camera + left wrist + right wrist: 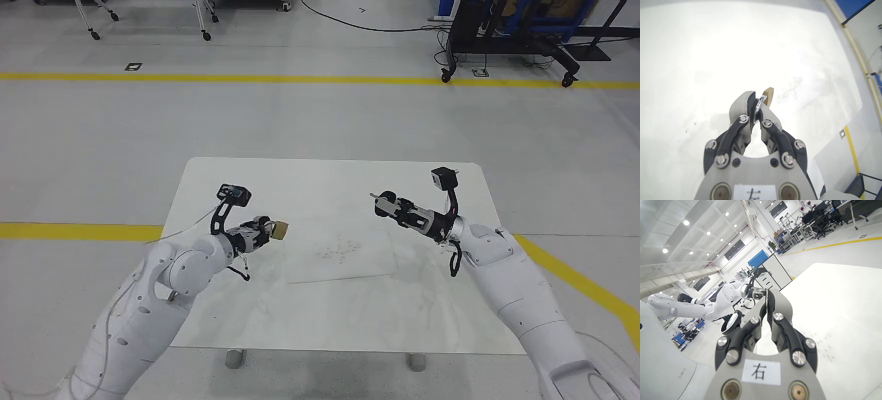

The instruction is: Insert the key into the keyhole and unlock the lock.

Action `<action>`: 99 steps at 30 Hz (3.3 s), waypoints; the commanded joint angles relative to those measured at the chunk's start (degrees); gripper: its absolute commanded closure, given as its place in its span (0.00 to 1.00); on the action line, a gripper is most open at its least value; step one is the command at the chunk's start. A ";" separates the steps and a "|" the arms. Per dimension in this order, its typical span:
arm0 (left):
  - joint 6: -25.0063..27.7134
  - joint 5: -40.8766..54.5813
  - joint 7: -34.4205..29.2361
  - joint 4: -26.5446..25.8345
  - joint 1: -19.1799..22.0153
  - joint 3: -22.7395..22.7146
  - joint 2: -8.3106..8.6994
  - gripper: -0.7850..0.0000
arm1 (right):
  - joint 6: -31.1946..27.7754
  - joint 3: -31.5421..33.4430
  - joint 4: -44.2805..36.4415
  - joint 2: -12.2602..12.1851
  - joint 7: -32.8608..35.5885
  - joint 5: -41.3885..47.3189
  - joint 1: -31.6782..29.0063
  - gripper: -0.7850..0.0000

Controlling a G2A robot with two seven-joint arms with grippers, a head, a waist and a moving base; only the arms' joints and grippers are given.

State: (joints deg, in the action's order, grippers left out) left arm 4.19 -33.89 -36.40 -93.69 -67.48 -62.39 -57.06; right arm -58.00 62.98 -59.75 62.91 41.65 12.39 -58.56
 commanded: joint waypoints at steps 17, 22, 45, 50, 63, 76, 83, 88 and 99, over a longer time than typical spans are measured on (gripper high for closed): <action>16.84 30.75 -2.61 8.83 2.76 -0.44 -1.55 1.00 | 0.44 -6.43 3.44 3.17 -6.22 8.14 1.67 1.00; 17.84 48.56 -12.12 19.93 8.91 3.44 -3.47 1.00 | 0.00 -9.27 7.72 5.35 -8.45 11.59 5.20 1.00; -7.85 66.41 -17.15 33.65 21.97 12.20 -9.05 1.00 | 4.02 -11.48 8.92 7.85 -11.45 12.81 8.35 1.00; -20.54 74.89 -9.96 39.66 25.59 12.74 -11.19 1.00 | 14.38 -10.63 7.90 7.87 -14.06 12.53 7.43 1.00; -16.74 78.47 -6.30 45.63 29.02 13.49 -13.83 1.00 | 30.79 -10.14 2.75 8.26 -16.28 10.39 7.08 1.00; -3.32 73.59 0.53 40.74 25.67 10.70 -13.61 1.00 | 38.71 -11.51 -2.84 8.96 -12.16 14.67 3.85 1.00; -0.41 69.88 2.01 39.06 24.60 10.27 -13.77 1.00 | 41.94 -12.19 -6.25 9.70 -17.07 13.29 1.58 1.00; 3.09 67.05 3.32 37.30 23.23 9.72 -13.79 1.00 | 41.83 -11.45 -6.98 10.18 -17.97 15.10 1.00 1.00; 3.09 63.99 5.25 35.28 21.44 8.73 -14.11 1.00 | 37.95 -13.48 -7.16 11.99 -20.70 13.12 0.49 1.00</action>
State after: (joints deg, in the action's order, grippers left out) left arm 7.46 30.27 -31.14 -58.28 -45.91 -53.56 -71.12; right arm -19.72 49.60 -67.12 74.72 21.06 25.63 -58.19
